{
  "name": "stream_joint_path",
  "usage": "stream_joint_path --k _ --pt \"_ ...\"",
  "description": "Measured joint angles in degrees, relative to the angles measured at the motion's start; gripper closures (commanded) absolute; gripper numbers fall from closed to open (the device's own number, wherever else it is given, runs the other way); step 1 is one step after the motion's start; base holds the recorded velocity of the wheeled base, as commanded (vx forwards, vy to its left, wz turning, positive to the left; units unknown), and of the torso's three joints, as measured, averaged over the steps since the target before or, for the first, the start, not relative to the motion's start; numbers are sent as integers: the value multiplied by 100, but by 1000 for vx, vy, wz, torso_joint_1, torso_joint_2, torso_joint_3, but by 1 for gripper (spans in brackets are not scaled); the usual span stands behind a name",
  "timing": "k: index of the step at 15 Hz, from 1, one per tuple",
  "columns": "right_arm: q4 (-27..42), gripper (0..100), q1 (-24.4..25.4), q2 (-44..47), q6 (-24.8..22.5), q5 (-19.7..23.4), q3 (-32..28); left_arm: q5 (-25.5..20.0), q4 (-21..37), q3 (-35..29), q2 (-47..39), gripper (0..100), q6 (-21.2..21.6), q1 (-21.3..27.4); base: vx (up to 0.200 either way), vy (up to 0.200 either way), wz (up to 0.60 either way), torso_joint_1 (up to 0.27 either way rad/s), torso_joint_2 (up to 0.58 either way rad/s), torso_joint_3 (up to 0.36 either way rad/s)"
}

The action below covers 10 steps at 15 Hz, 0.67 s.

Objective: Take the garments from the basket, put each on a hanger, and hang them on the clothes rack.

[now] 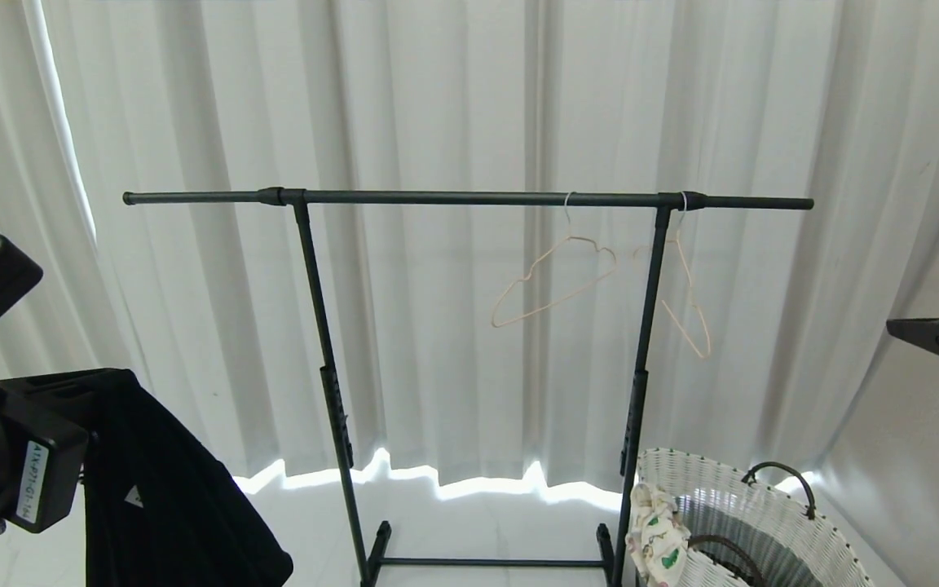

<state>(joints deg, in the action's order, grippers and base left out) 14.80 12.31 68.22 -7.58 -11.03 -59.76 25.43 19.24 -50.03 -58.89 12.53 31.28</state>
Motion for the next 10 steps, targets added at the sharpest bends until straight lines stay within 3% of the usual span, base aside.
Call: stream_joint_path --k 4,10 --pt "-385 0 0 63 50 197 37 0 2 -44 -9 100 2 0 200 0 0 68 -154 -76" --pt "-510 0 0 187 50 244 37 2 0 -88 -32 100 2 11 200 0 0 12 -3 -5"
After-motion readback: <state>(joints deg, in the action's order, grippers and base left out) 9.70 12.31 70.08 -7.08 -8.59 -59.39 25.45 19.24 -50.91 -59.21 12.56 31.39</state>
